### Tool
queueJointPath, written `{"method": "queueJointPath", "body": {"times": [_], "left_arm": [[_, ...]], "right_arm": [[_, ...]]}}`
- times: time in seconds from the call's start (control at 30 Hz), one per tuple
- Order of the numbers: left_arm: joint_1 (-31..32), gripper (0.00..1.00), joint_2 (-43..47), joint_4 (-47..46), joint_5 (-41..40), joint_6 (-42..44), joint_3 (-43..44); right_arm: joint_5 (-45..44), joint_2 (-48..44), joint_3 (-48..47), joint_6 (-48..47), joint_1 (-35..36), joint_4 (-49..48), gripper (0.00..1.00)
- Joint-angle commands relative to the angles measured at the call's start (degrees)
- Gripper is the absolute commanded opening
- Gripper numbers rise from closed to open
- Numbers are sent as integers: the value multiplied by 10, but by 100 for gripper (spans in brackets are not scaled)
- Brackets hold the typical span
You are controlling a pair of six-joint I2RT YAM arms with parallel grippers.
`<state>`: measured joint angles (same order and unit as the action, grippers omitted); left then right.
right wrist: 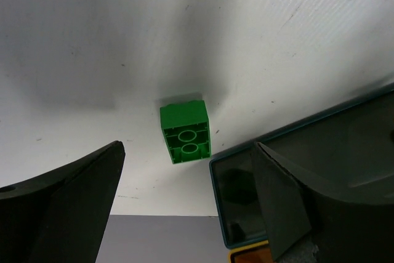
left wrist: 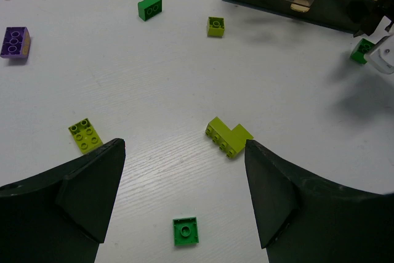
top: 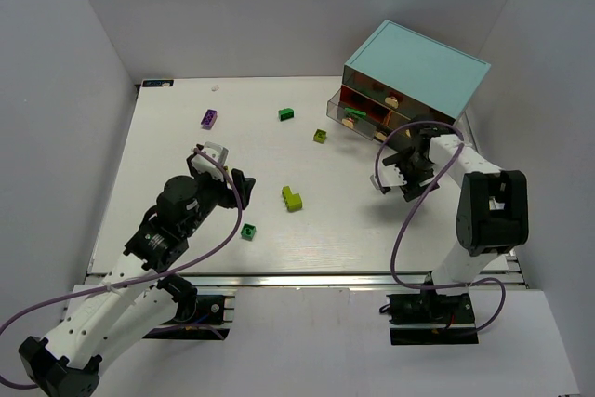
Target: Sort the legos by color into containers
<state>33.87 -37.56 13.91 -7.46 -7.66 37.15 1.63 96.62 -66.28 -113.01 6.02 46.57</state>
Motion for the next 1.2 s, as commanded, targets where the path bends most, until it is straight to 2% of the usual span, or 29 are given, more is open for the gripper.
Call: {"method": "queueJointPath", "body": {"times": [0.0,0.27,0.47,0.57,0.67,0.7,0.8,0.87,0.9,0.93,1.0,1.03,1.07,1.1,1.13,1.17], "left_arm": [[1,88,7,-4,12,6,20],[1,88,2,-1,12,6,20],[1,88,-1,1,5,8,19],[1,88,-6,1,0,9,19],[1,88,-10,1,-4,8,18],[1,88,-11,1,-7,9,18],[1,88,-13,2,-16,8,16],[1,88,-17,3,-21,5,16],[1,88,-18,3,-22,5,16],[1,88,-23,3,-21,3,16],[1,88,-30,3,-20,2,16],[-4,89,-37,4,-20,1,16],[-4,88,-42,6,-20,2,16],[-4,89,-51,7,-23,2,17],[-4,88,-52,7,-24,2,17],[-4,88,-61,10,-27,1,18]], "right_arm": [[-10,20,-15,-26,2,-16,88],[-49,66,-21,-9,2,-52,86],[-67,86,-17,-3,1,-75,76],[-73,94,-24,8,1,-62,63],[-80,100,-24,18,2,-66,34],[-80,101,-21,29,3,-65,18],[-38,70,-16,59,6,-34,4],[69,19,-23,93,15,13,1],[107,-3,-31,119,21,34,0],[191,-20,-58,194,30,59,0],[264,-67,-95,289,42,63,0],[313,-80,-128,406,50,49,0],[327,-103,-140,466,52,-2,0],[340,-120,-154,567,61,-36,0],[335,-120,-154,568,65,-74,0],[325,-129,-155,667,66,-158,0]]}}
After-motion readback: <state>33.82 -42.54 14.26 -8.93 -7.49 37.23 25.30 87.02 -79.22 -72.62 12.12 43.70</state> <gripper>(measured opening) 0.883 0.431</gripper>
